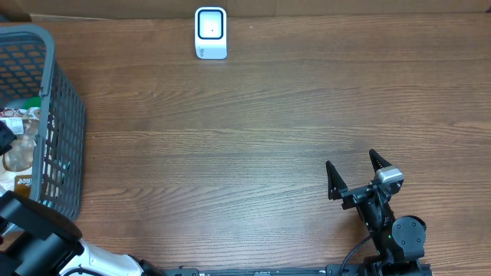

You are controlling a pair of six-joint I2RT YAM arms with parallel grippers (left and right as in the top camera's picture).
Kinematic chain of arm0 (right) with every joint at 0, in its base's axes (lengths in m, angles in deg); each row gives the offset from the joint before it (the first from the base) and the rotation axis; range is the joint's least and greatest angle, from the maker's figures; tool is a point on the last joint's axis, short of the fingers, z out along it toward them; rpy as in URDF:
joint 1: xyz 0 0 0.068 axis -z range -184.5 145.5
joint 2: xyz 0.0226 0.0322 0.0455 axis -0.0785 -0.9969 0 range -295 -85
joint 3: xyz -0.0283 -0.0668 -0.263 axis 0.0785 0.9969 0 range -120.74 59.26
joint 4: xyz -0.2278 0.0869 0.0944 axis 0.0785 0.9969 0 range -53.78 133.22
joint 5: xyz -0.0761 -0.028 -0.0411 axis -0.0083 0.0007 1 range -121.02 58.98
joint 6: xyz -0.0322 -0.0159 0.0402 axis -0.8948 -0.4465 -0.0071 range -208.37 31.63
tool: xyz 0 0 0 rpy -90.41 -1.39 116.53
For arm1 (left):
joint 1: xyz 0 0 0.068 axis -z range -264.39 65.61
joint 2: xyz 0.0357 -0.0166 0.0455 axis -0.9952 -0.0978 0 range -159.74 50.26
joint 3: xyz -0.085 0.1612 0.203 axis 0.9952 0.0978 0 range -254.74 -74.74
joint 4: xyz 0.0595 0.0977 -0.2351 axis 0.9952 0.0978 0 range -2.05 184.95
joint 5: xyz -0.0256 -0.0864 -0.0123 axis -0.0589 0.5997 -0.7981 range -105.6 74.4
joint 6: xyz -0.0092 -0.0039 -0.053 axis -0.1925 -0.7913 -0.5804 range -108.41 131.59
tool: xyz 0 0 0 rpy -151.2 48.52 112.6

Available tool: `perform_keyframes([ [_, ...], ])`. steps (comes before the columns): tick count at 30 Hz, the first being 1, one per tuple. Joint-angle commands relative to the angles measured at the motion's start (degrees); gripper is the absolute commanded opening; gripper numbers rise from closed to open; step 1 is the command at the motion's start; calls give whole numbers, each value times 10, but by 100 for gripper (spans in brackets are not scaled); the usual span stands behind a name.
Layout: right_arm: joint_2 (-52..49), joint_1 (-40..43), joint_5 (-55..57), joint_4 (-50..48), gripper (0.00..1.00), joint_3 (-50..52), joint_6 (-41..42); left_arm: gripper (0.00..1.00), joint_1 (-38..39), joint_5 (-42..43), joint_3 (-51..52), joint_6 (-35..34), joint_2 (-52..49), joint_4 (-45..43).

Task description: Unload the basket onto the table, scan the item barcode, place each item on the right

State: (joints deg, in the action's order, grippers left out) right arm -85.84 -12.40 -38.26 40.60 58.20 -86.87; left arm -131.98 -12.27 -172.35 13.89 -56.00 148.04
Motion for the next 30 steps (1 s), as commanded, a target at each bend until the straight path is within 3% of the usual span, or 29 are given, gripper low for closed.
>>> perform_keyframes([
  [1, 7, 2, 1, -3, 100, 6, -1, 4, 2, -41, 34, -41, 15, -19],
  [4, 7, 2, 1, -3, 100, 6, -1, 4, 2, -44, 62, -40, 15, -48],
  [7, 7, 2, 1, -3, 100, 6, -1, 41, 2, -44, 76, -40, 15, -68],
  [9, 7, 2, 1, -3, 100, 6, -1, 56, 2, -44, 76, -40, 15, -72],
  [11, 7, 2, 1, -3, 100, 6, -1, 64, 2, -44, 76, -40, 15, -76],
  [22, 7, 2, 1, -3, 100, 6, -1, 74, -40, -53, 85, -6, 14, -36],
  [30, 7, 2, 1, -3, 100, 6, -1, 75, -109, 15, 113, -6, 12, -47],
])
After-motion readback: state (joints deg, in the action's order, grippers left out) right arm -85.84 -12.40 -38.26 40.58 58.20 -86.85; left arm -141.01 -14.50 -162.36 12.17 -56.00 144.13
